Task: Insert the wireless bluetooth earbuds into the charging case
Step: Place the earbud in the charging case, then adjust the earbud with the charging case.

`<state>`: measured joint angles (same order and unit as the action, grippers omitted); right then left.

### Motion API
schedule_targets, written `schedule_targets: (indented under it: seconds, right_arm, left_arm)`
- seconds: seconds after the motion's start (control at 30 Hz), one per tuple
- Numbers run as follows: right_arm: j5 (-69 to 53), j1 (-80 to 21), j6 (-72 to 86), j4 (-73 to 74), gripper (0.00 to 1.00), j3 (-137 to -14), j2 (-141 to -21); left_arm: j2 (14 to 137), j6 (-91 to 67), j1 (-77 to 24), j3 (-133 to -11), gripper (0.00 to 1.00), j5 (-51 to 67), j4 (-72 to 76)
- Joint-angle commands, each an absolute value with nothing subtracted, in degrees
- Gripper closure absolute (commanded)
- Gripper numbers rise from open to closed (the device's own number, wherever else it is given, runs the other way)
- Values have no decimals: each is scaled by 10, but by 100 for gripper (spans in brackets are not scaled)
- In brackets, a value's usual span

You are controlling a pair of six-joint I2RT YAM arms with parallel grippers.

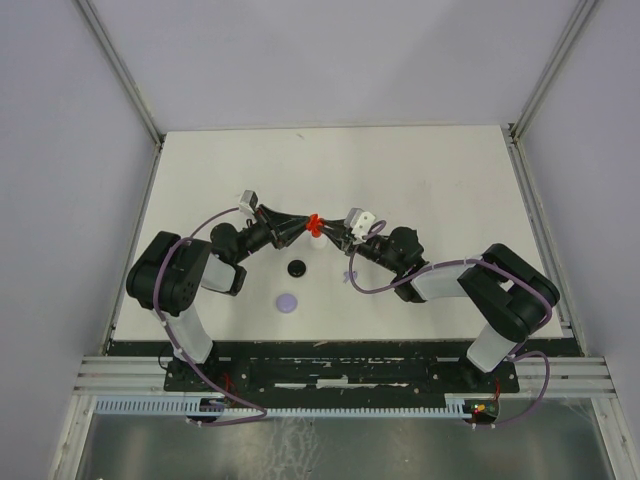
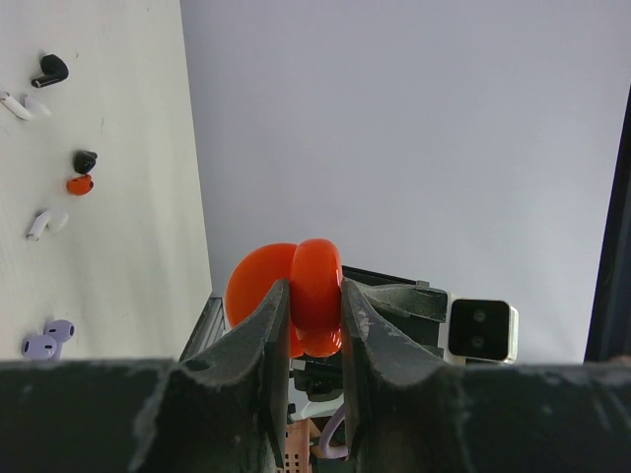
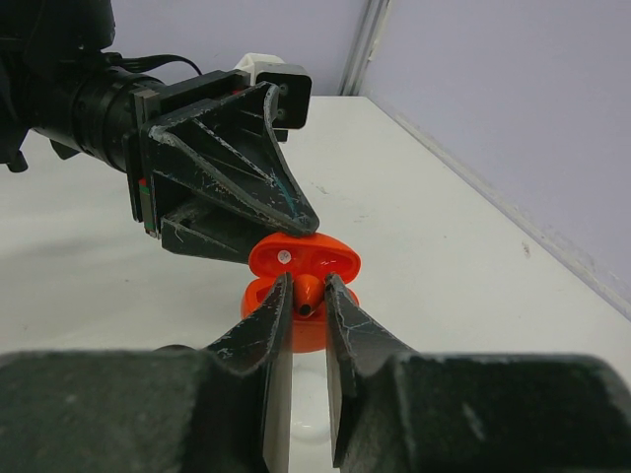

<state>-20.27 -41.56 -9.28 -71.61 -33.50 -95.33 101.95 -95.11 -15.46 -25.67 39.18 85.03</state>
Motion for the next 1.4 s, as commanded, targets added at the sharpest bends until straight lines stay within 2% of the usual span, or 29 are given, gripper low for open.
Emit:
schedule_targets:
  seconds: [0.0,0.07,0.17,0.33,0.53,0.63,0.77,0.9,0.97,1.13,1.37]
  right_arm:
    - [-194,-419,-81,-745,77,-335,-946]
    - [-193,-418,-79,-744,75,-333,-944]
    - [-192,-419,-77,-744,67,-333,-943]
    - [-192,-418,-78,-746,62,-326,-935]
    - [-166,-418,-70,-787,40,-297,-904]
    - [-136,-418,-72,-768,34,-285,-859]
    - [-52,-418,-50,-560,28,-320,-766]
    - [89,-419,45,-192,27,-454,-713]
    - [97,-419,65,-78,23,-522,-721]
    - [90,-428,92,32,21,-595,-763]
    - [102,-463,111,114,20,-682,-844]
  left_arm:
    - [1005,-971,-151,-268,97,393,910]
    - [1005,-971,-151,-268,97,393,909]
    - [1005,-971,-150,-268,97,392,909]
    - [1007,-971,-148,-270,97,392,909]
    - [1014,-971,-142,-274,97,390,908]
    - [1019,-970,-141,-276,97,389,904]
    - [1021,-960,-140,-273,97,381,896]
    - [1002,-920,-140,-270,97,363,843]
    - [983,-891,-140,-269,97,350,801]
    - [947,-841,-140,-268,97,324,719]
    - [948,-834,-140,-270,97,316,708]
